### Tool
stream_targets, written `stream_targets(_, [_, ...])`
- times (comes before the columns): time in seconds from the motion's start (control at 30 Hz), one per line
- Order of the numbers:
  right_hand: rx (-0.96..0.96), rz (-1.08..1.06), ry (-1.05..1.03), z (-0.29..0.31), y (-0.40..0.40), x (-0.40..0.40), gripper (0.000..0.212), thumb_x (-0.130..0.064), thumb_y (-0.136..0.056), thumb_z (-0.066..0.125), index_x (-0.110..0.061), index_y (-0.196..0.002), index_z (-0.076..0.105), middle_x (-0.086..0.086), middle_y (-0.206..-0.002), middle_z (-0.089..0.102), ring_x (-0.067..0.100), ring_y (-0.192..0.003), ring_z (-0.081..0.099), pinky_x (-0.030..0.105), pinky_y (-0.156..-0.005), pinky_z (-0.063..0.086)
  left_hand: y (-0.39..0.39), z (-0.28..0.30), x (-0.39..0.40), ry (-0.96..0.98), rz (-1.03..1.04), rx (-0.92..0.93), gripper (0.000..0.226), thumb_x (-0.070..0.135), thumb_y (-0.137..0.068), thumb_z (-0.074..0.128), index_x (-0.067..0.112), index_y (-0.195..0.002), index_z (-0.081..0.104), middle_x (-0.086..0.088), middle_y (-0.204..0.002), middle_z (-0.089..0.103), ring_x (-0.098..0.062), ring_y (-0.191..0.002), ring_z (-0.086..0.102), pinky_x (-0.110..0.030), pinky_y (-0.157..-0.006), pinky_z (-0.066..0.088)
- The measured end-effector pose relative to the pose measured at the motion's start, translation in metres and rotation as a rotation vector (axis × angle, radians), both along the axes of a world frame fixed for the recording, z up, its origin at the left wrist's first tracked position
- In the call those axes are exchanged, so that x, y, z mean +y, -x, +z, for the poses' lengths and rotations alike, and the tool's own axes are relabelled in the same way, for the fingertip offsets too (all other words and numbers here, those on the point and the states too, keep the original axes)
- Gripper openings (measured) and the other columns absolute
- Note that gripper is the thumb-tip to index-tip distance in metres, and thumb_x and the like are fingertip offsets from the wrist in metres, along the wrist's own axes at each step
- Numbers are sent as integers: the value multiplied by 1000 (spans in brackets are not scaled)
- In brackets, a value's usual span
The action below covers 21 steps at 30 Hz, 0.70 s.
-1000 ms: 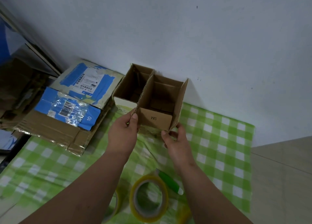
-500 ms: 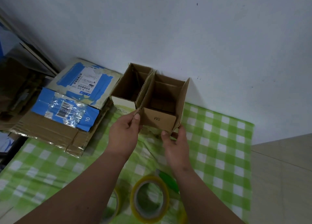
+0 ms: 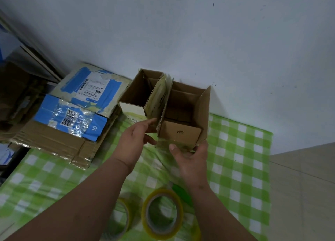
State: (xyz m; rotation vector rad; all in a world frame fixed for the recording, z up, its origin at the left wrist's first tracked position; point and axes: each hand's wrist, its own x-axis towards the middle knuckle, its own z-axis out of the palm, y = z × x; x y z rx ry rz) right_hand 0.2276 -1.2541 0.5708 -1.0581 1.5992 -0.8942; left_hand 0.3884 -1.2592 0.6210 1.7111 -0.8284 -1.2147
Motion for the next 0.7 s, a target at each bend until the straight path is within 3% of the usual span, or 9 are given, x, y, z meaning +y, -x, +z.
stream_targets(0.1, [127,-5,-2,1,-1,-6,86,-66,-51,77,-28,-123,48,-4,-117,60,20,-111,59,47,-95,51,-1,-4,-5,-86,5,-2,30,37,-103,39,29,-117,65,5,-105,72,-13,-86,68,-34,-86,49])
stream_targets(0.17, [147,18,-7,0,-1,-7,93,-71,-50,74,-29,-129,47,-3,-120,59,22,-115,57,48,-99,48,4,-11,-4,-163,-62,0,32,43,-103,41,32,-126,60,6,-121,65,-10,-108,61,-37,-98,48])
stream_targets(0.23, [39,18,-27,-2,0,-6,92,-68,-51,76,-30,-130,47,-1,-125,55,21,-118,54,44,-100,48,9,-14,-3,-223,-96,86,40,49,-102,38,33,-134,56,8,-131,60,-10,-121,54,-39,-103,47])
stream_targets(0.33, [-135,-36,-58,-1,4,-5,98,-68,-49,77,-31,-133,42,-1,-133,49,15,-119,54,26,-92,48,11,-14,-4,-249,-151,130,41,52,-100,42,35,-135,55,8,-134,59,-11,-123,53,-40,-105,45])
stream_targets(0.43, [-281,-156,-86,6,7,-14,110,-81,-44,73,-34,-136,36,-11,-129,53,10,-118,54,24,-91,46,8,-12,-9,-174,-230,-84,38,53,-94,55,38,-129,59,10,-128,60,-7,-111,59,-35,-98,47])
stream_targets(0.5, [-313,-234,-118,10,10,-23,94,-89,-50,64,-48,-130,36,-23,-120,54,10,-117,54,39,-100,47,3,-9,-13,-48,-204,-422,52,51,-85,68,34,-133,55,11,-126,50,4,-94,57,-25,-81,48])
stream_targets(0.57, [-294,-277,-134,9,13,-30,55,-79,-71,58,-54,-119,48,-23,-116,57,11,-115,56,48,-102,48,-4,-7,-18,115,-131,-637,69,43,-80,76,34,-140,44,11,-130,34,6,-88,55,-17,-71,45])
stream_targets(0.63, [-270,-319,-137,5,15,-34,11,-59,-91,53,-55,-101,54,-20,-111,60,13,-113,57,50,-101,49,-15,-8,-24,201,-114,-702,76,31,-84,76,33,-148,34,10,-138,25,3,-88,57,-15,-71,44])
stream_targets(0.7, [-253,-338,-144,2,15,-34,6,-48,-97,51,-50,-93,53,-18,-104,60,15,-108,59,51,-99,49,-25,-9,-32,157,-159,-750,73,26,-88,71,31,-150,33,3,-148,23,-4,-86,60,-22,-76,46])
